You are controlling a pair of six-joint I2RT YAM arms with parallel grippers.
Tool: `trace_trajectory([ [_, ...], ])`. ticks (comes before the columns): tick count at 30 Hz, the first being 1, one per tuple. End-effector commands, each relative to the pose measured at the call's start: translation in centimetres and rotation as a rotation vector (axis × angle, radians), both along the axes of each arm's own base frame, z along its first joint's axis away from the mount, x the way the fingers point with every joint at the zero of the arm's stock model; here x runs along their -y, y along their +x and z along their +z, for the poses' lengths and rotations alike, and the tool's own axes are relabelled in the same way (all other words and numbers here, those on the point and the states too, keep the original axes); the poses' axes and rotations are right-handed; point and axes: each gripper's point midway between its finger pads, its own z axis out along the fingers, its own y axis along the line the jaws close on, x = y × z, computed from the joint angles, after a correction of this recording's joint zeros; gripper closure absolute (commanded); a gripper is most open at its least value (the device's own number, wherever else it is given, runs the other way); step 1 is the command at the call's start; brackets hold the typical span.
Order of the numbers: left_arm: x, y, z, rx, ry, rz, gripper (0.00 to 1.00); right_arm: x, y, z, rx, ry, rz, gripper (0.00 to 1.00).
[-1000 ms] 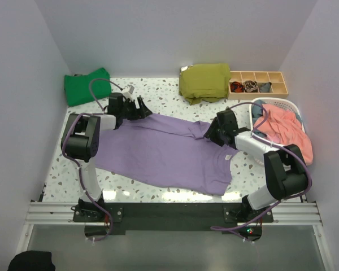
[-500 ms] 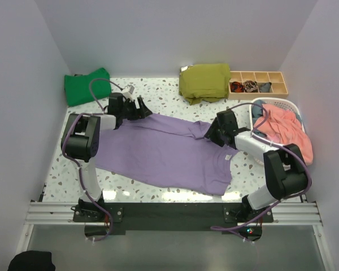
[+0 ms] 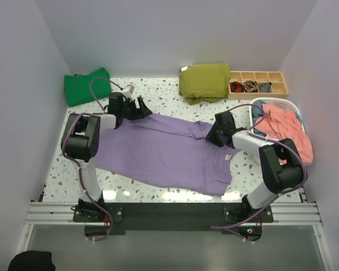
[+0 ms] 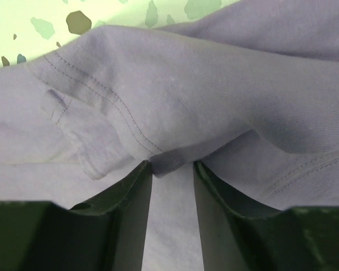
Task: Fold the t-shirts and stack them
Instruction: Fold the flattened tshirt in 1/3 of the way
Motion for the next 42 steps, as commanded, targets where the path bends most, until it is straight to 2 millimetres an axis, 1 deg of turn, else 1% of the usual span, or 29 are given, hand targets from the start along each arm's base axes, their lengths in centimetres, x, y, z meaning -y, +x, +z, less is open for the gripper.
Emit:
trace_trajectory([
  [1,-1.3,-0.5,-2.4,-0.06,0.07,0.027,0.18,0.7,2.3,1.6,0.093,-0.031,-0.033,0.67],
  [9,-1.2,-0.5,-2.6,-0.065,0.074,0.027,0.18,1.4,2.6,2.3,0.113,-0.087,-0.023,0.84],
  [10,-1.3,-0.5,-2.7,-0.068,0.075,0.029,0.18,1.5,2.7,2.3,0.114,-0.09,-0.023,0.89],
  [12,-1.3,-0.6,-2.7,-0.068,0.074,0.028,0.18,1.4,2.8,2.6,0.122,-0.09,-0.012,0.94],
  [13,-1.3,-0.6,-2.8,-0.07,0.074,0.028,0.18,1.4,2.8,2.7,0.127,-0.086,-0.008,1.0],
  [16,-1.3,-0.6,-2.9,-0.07,0.074,0.028,0.18,1.1,2.7,3.5,0.15,-0.078,0.007,1.0],
  [19,-1.3,-0.5,-2.8,-0.069,0.072,0.028,0.18,1.1,2.3,4.7,0.168,-0.068,0.013,1.0],
  [20,-1.2,-0.6,-2.8,-0.069,0.072,0.026,0.18,1.2,2.0,5.5,0.174,-0.063,0.014,1.0],
  [22,-1.3,-0.5,-2.7,-0.066,0.072,0.028,0.18,1.0,1.4,6.2,0.177,-0.051,0.029,1.0],
  [24,-1.3,-0.5,-2.7,-0.065,0.071,0.026,0.18,1.2,0.4,7.1,0.18,-0.043,0.035,1.0],
  [25,-1.2,-0.4,-2.7,-0.063,0.07,0.027,0.18,1.2,0.0,7.3,0.176,-0.039,0.037,1.0],
  [26,-1.2,-0.4,-2.8,-0.066,0.069,0.026,0.18,1.4,-0.8,7.0,0.147,-0.042,0.039,1.0],
  [27,-1.1,-0.5,-2.8,-0.067,0.068,0.023,0.18,1.3,-1.3,7.6,0.157,-0.032,0.044,1.0],
  [28,-1.1,-0.5,-2.8,-0.068,0.064,0.022,0.18,1.4,-2.1,7.4,0.131,-0.026,0.048,1.0],
  [30,-1.1,-0.6,-2.9,-0.071,0.062,0.02,0.18,1.5,-3.2,7.8,0.129,-0.013,0.051,1.0],
  [32,-1.1,-0.6,-2.9,-0.071,0.061,0.019,0.18,1.6,-4.8,7.3,0.093,-0.001,0.056,1.0],
  [33,-1.0,-0.7,-2.9,-0.074,0.06,0.018,0.18,1.6,-5.3,7.9,0.107,0.012,0.056,1.0],
  [34,-1.0,-0.7,-2.9,-0.074,0.059,0.014,0.18,1.8,-6.4,7.3,0.074,0.017,0.055,1.0],
  [36,-0.9,-0.8,-2.9,-0.075,0.056,0.01,0.18,1.7,-7.4,7.7,0.077,0.034,0.064,1.0],
  [37,-0.9,-0.8,-2.8,-0.076,0.053,0.01,0.18,1.9,-8.3,7.2,0.05,0.033,0.062,1.0],
  [39,-0.8,-0.8,-2.8,-0.077,0.05,0.008,0.18,2.0,-9.4,6.9,0.033,0.039,0.069,1.0],
  [40,-0.7,-0.9,-2.8,-0.078,0.048,0.006,0.18,2.3,-10.3,6.7,0.02,0.037,0.066,1.0],
  [42,-0.8,-0.9,-2.7,-0.077,0.046,0.007,0.18,2.4,-11.2,6.4,0.006,0.04,0.071,1.0],
])
